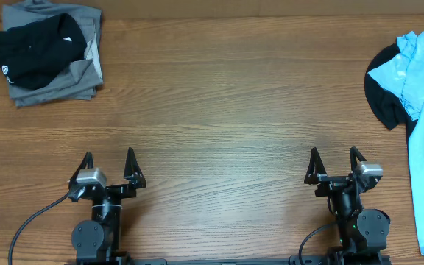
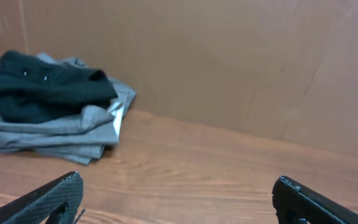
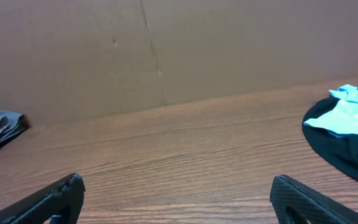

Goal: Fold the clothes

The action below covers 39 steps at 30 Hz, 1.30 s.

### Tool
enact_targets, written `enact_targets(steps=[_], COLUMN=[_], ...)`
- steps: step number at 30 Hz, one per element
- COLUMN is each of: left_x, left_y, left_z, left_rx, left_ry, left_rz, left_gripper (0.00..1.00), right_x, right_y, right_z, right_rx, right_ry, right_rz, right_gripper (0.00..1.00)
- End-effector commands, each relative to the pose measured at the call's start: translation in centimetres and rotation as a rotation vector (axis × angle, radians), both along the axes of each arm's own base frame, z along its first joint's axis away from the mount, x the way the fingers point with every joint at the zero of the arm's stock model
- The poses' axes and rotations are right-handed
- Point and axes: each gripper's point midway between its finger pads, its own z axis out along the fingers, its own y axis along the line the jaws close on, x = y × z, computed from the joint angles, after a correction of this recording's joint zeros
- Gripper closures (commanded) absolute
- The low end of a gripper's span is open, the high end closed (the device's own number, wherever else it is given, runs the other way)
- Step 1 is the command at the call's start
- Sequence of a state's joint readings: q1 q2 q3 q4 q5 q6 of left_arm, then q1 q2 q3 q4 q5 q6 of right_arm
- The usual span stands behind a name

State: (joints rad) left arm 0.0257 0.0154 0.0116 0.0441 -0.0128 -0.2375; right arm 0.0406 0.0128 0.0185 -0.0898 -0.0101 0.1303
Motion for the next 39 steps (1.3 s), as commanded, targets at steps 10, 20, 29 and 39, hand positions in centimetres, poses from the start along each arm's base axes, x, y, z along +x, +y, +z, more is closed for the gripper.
enact_targets(steps=[10, 20, 29, 39], left_x=[-0.1, -0.1, -0.1, -0.1], left_y=[0.6, 0.6, 0.6, 0.6], left_z=[-2.9, -2.9, -2.9, -2.9], left_rx=[0.030, 0.030, 0.030, 0.030], left_ry=[0.112, 0.113, 0.113, 0.113], left_rz=[0.039, 0.039, 0.039, 0.039], left_gripper=[0.00, 0.00, 0.00, 0.00], right_x=[0.0, 0.0, 0.0, 0.0], right_y=[-0.2, -0.2, -0.2, -0.2], right_z=[-0.2, -0.2, -0.2, -0.2], right_rx=[-0.004, -0.004, -0.004, -0.004], right_ry=[-0.005, -0.005, -0.005, -0.005], right_rz=[-0.012, -0.012, -0.012, -0.012], right_gripper=[0.00, 0.00, 0.00, 0.00])
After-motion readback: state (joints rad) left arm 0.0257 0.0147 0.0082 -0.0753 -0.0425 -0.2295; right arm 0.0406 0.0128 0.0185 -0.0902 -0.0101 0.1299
